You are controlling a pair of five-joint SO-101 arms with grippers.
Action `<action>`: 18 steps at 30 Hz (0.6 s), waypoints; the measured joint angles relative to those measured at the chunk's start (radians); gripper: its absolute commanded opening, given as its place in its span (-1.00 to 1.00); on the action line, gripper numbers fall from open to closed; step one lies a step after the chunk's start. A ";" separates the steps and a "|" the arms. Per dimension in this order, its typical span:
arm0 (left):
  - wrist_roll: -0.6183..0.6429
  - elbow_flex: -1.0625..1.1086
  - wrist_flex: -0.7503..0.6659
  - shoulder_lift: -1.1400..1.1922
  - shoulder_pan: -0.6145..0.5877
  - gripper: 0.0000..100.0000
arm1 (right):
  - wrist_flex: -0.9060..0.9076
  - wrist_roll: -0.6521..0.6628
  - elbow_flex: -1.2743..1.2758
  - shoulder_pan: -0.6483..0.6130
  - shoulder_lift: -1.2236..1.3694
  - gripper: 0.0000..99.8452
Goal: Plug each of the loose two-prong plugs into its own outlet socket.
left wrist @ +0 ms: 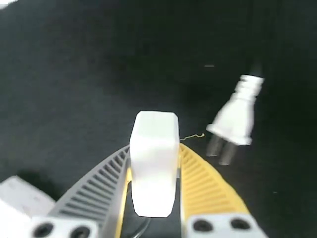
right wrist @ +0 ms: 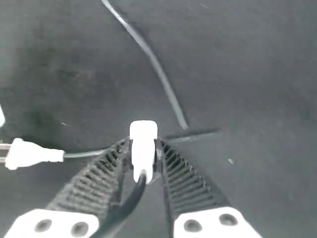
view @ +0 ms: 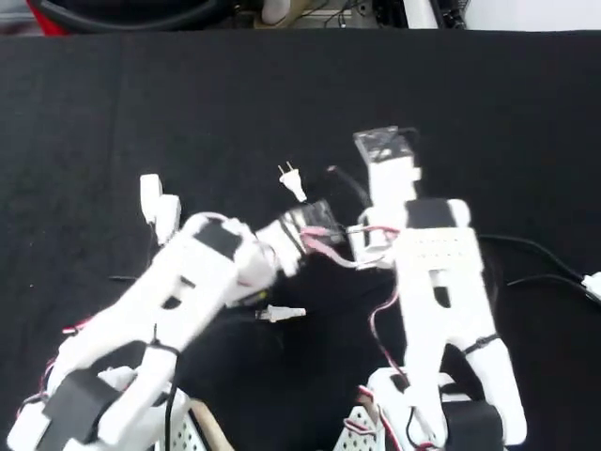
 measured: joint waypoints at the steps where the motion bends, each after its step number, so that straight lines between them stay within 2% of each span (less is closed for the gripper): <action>1: 0.000 0.020 -0.012 -0.012 0.021 -0.94 | 0.017 0.003 -0.014 0.029 0.000 -0.98; 8: -0.002 0.071 -0.068 -0.032 0.152 -0.89 | 0.032 0.008 -0.026 0.101 0.000 -0.98; 14: -0.002 0.071 -0.112 -0.032 0.157 -0.37 | 0.032 0.008 -0.026 0.104 0.000 -0.98; 18: -0.002 0.071 -0.118 -0.032 0.157 -0.32 | 0.032 0.008 -0.026 0.104 0.000 -0.98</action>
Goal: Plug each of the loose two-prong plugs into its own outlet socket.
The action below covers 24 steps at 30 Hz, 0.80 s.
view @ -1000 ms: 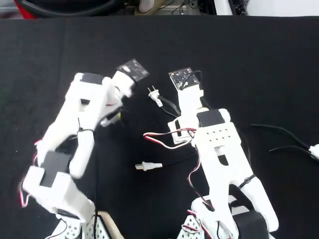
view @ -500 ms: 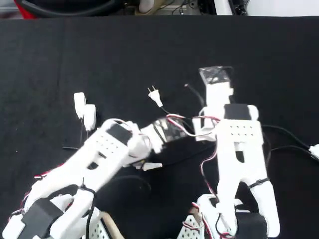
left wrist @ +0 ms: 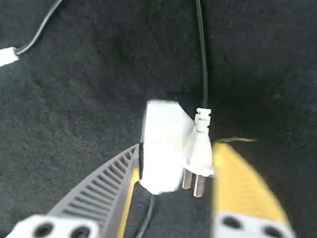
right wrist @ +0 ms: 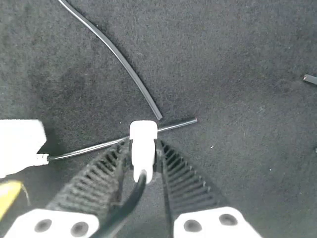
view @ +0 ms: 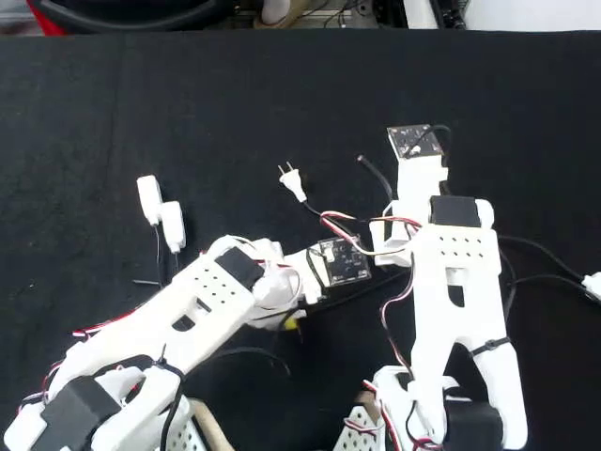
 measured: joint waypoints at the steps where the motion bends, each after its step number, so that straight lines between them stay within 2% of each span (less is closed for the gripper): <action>1: 0.000 0.000 0.000 0.000 -0.006 -0.33 | 0.000 0.000 0.000 0.000 0.000 -0.98; 14: -0.077 0.000 -0.046 0.000 -0.147 -0.45 | 0.000 0.000 0.000 0.000 0.000 -0.98; 20: -0.081 0.041 -0.166 0.000 -0.212 -0.45 | 0.000 0.000 0.000 0.000 0.000 -0.98; 24: -0.023 0.109 -0.284 -0.003 -0.224 -0.45 | -0.005 0.000 0.000 0.000 0.000 -0.98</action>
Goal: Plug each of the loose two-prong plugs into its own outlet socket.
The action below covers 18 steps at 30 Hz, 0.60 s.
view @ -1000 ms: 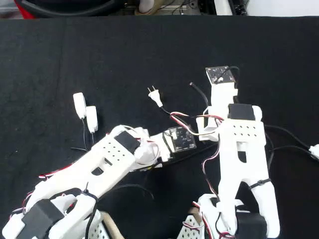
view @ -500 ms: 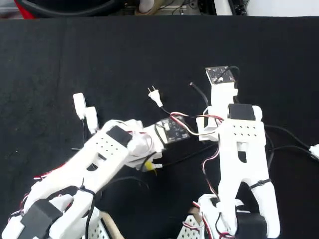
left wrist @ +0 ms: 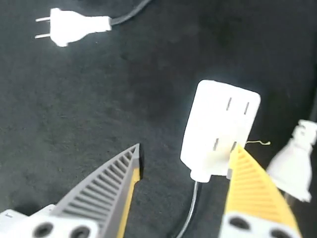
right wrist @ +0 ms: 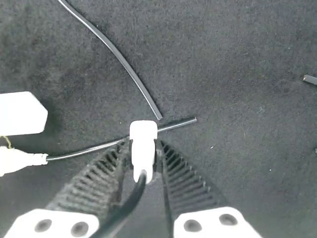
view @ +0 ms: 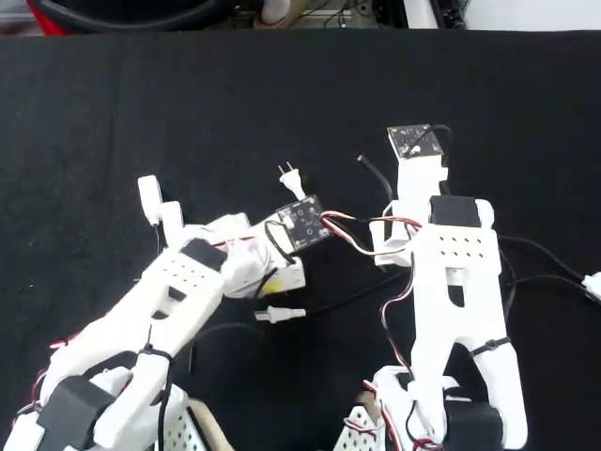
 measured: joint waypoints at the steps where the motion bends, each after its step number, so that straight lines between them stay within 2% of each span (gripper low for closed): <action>1: 0.014 0.006 -0.015 -0.006 -0.005 -0.45 | -0.008 0.000 0.000 0.000 0.000 -0.98; 12: 0.084 0.008 -0.032 -0.026 -0.051 -0.45 | -0.023 0.000 0.000 -0.005 0.000 -0.98; 15: 0.110 0.008 0.028 -0.095 -0.086 -0.45 | -0.025 -0.006 0.012 -0.071 0.000 -0.98; 18: 0.149 0.055 0.089 -0.233 -0.130 -0.45 | -0.057 -0.068 0.060 -0.183 0.000 -0.98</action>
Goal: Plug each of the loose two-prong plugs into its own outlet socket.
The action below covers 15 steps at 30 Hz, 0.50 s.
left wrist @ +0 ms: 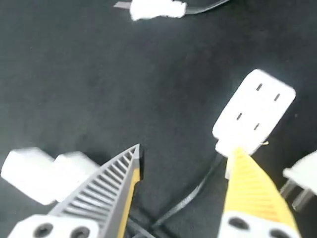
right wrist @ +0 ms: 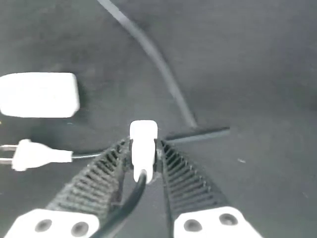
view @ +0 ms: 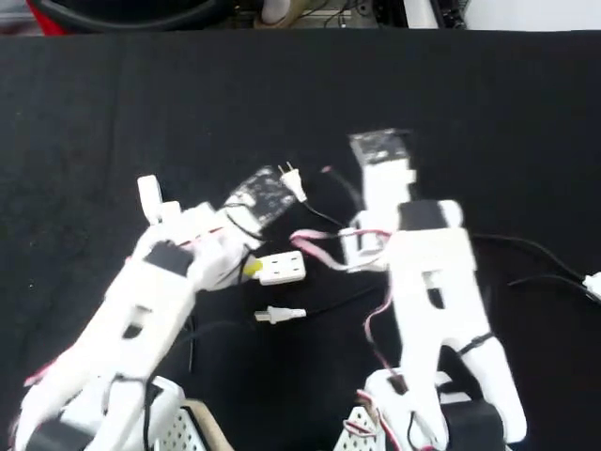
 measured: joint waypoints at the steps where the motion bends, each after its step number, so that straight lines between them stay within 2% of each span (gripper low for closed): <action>1: 0.012 0.029 0.017 -0.057 -0.011 -0.45 | -0.014 -0.015 0.012 -0.034 -0.003 -0.98; 7: 0.044 0.244 0.123 -0.512 -0.075 -0.45 | -0.095 -0.095 0.133 -0.189 -0.112 -0.98; 11: 0.041 0.437 0.172 -0.847 -0.210 -0.45 | -0.123 -0.184 0.219 -0.255 -0.229 -0.98; 15: 0.041 0.542 0.310 -1.131 -0.358 -0.45 | -0.170 -0.209 0.270 -0.295 -0.296 -0.98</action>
